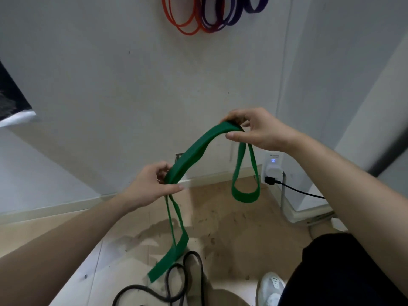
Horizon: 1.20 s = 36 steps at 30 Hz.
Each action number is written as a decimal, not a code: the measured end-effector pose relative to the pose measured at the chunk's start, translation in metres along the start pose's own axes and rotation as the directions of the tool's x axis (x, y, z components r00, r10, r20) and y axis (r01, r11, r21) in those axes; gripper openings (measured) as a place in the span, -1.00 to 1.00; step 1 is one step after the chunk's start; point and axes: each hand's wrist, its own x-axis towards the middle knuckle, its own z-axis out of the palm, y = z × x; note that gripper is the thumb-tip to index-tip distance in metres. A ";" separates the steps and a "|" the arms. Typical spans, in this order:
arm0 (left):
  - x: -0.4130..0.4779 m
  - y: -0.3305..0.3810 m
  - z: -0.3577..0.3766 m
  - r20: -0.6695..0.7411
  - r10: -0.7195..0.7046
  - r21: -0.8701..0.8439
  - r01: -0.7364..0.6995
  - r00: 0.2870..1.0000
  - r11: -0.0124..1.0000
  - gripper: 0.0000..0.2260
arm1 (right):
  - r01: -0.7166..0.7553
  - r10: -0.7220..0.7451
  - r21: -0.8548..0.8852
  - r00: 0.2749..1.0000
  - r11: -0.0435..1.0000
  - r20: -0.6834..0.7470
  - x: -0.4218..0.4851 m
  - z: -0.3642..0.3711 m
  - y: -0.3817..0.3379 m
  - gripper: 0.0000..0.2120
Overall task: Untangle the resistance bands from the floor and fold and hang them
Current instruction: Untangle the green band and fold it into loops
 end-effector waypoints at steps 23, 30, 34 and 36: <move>-0.012 0.088 -0.035 -0.089 0.190 -0.315 -0.208 0.978 0.926 -0.84 | 0.003 -0.016 0.049 0.967 0.999 0.254 0.014 0.071 -0.029 -0.45; -0.018 0.079 -0.049 -0.077 0.186 -0.278 -0.200 0.980 0.940 -0.71 | 0.166 -0.172 0.158 0.985 0.973 0.027 0.016 0.085 -0.059 -0.55; -0.022 0.066 -0.056 0.002 0.185 -0.166 -0.182 0.983 0.969 -0.67 | 0.151 -0.164 0.157 0.984 0.976 0.073 0.015 0.072 -0.062 -0.63; -0.023 0.058 -0.055 0.052 0.177 -0.110 -0.171 0.983 0.979 -0.67 | 0.150 -0.166 0.161 0.982 0.975 0.091 0.015 0.069 -0.064 -0.64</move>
